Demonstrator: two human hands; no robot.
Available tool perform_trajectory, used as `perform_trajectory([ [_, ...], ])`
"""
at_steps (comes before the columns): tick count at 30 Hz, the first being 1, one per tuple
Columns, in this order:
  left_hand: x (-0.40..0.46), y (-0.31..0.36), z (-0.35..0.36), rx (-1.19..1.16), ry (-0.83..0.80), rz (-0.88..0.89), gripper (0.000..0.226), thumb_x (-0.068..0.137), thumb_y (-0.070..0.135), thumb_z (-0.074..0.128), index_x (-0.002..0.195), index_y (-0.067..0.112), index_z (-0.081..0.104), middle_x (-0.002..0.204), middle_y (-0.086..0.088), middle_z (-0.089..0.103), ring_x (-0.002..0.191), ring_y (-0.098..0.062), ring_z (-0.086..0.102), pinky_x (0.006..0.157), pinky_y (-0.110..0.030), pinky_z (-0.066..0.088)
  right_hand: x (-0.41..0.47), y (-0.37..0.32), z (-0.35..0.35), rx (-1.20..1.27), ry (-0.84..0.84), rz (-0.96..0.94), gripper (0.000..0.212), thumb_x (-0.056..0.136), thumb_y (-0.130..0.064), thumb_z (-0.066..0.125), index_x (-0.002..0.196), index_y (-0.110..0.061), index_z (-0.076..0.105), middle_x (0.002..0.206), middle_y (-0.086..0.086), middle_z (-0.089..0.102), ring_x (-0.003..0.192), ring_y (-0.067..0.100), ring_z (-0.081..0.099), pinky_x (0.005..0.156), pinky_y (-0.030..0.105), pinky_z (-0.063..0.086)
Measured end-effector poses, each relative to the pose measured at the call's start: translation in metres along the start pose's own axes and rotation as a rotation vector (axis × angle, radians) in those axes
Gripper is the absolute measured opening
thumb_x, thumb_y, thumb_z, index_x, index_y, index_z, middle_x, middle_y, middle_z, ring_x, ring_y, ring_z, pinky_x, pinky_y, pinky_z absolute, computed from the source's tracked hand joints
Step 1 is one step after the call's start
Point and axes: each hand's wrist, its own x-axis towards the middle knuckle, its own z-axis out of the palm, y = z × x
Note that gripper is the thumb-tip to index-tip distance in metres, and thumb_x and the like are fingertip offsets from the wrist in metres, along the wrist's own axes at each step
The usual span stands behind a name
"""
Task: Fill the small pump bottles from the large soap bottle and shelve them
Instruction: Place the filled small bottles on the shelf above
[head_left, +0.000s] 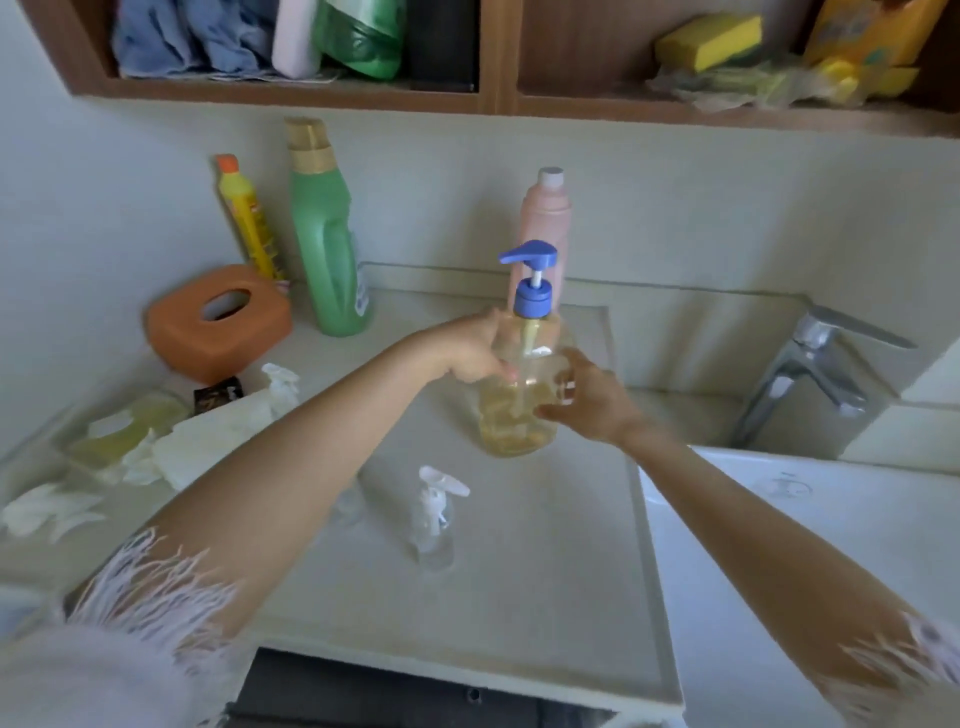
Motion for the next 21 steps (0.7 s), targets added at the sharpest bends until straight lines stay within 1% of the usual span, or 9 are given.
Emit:
perform_trajectory([
  [2, 0.015, -0.017, -0.019, -0.104, 0.04, -0.097, 0.061, 0.088, 0.01, 0.067, 0.14, 0.016, 0.035, 0.131, -0.011, 0.051, 0.114, -0.027, 0.056, 0.083, -0.042, 0.054, 0.037, -0.014, 0.014, -0.049, -0.046, -0.058, 0.08, 0.08, -0.03, 0.076, 0.144, -0.016, 0.03, 0.117, 0.007, 0.062, 0.106, 0.029, 0.06, 0.093, 0.034, 0.046],
  [4, 0.028, -0.034, -0.037, -0.201, 0.064, -0.17, 0.068, 0.09, 0.005, 0.063, 0.146, 0.023, 0.028, 0.139, -0.009, 0.044, 0.115, -0.026, 0.055, 0.078, -0.036, 0.055, 0.063, -0.029, 0.029, -0.06, -0.061, -0.085, 0.075, 0.085, -0.033, 0.069, 0.145, -0.013, 0.028, 0.128, 0.008, 0.057, 0.117, 0.03, 0.055, 0.094, 0.032, 0.041],
  [7, 0.054, -0.053, -0.058, -0.213, 0.143, -0.242, 0.079, 0.092, 0.003, 0.06, 0.152, 0.03, 0.017, 0.143, -0.009, 0.039, 0.118, -0.026, 0.054, 0.091, -0.038, 0.052, 0.103, -0.05, 0.045, 0.014, -0.066, -0.049, 0.075, 0.089, -0.034, 0.064, 0.149, -0.011, 0.024, 0.139, 0.009, 0.05, 0.126, 0.029, 0.049, 0.101, 0.033, 0.038],
  [9, 0.073, -0.064, -0.065, -0.073, 0.216, -0.271, 0.083, 0.092, 0.006, 0.06, 0.153, 0.033, 0.01, 0.141, -0.011, 0.044, 0.118, -0.028, 0.054, 0.097, -0.04, 0.049, 0.127, -0.06, 0.056, 0.082, -0.037, -0.014, 0.072, 0.09, -0.032, 0.062, 0.147, -0.01, 0.024, 0.139, 0.012, 0.049, 0.125, 0.031, 0.05, 0.099, 0.034, 0.039],
  [10, 0.082, -0.068, -0.067, -0.006, 0.258, -0.272, 0.086, 0.091, 0.007, 0.059, 0.153, 0.034, 0.006, 0.139, -0.012, 0.046, 0.115, -0.028, 0.054, 0.097, -0.037, 0.047, 0.137, -0.064, 0.062, 0.116, -0.013, 0.004, 0.069, 0.091, -0.031, 0.06, 0.147, -0.011, 0.024, 0.138, 0.013, 0.048, 0.123, 0.032, 0.05, 0.096, 0.033, 0.039],
  [12, 0.1, -0.077, -0.067, -0.008, 0.318, -0.258, 0.087, 0.091, 0.006, 0.058, 0.152, 0.034, 0.003, 0.137, -0.012, 0.047, 0.111, -0.025, 0.052, 0.092, -0.032, 0.045, 0.154, -0.069, 0.071, 0.198, 0.039, 0.044, 0.068, 0.093, -0.025, 0.056, 0.149, -0.014, 0.019, 0.137, 0.014, 0.046, 0.122, 0.033, 0.05, 0.094, 0.033, 0.039],
  [16, 0.14, -0.1, -0.07, -0.114, 0.405, -0.217, 0.087, 0.092, 0.008, 0.058, 0.153, 0.036, 0.002, 0.15, -0.007, 0.037, 0.131, -0.027, 0.043, 0.105, -0.036, 0.04, 0.186, -0.073, 0.088, 0.493, 0.152, 0.111, 0.065, 0.096, -0.013, 0.045, 0.152, -0.023, 0.013, 0.141, 0.014, 0.041, 0.12, 0.031, 0.05, 0.094, 0.029, 0.04],
  [18, 0.156, -0.109, -0.071, -0.14, 0.445, -0.194, 0.085, 0.093, 0.009, 0.058, 0.152, 0.038, 0.004, 0.153, -0.005, 0.034, 0.135, -0.025, 0.04, 0.102, -0.03, 0.037, 0.194, -0.077, 0.094, 0.607, 0.205, 0.138, 0.064, 0.097, -0.011, 0.042, 0.153, -0.021, 0.011, 0.146, 0.013, 0.035, 0.127, 0.029, 0.044, 0.102, 0.03, 0.037],
  [21, 0.177, -0.12, -0.071, -0.149, 0.464, -0.164, 0.083, 0.094, 0.01, 0.058, 0.152, 0.04, 0.007, 0.149, -0.006, 0.04, 0.13, -0.024, 0.045, 0.092, -0.025, 0.036, 0.208, -0.081, 0.101, 0.689, 0.232, 0.156, 0.065, 0.099, -0.017, 0.04, 0.153, -0.016, 0.004, 0.158, 0.011, 0.014, 0.145, 0.024, 0.017, 0.117, 0.037, 0.018],
])
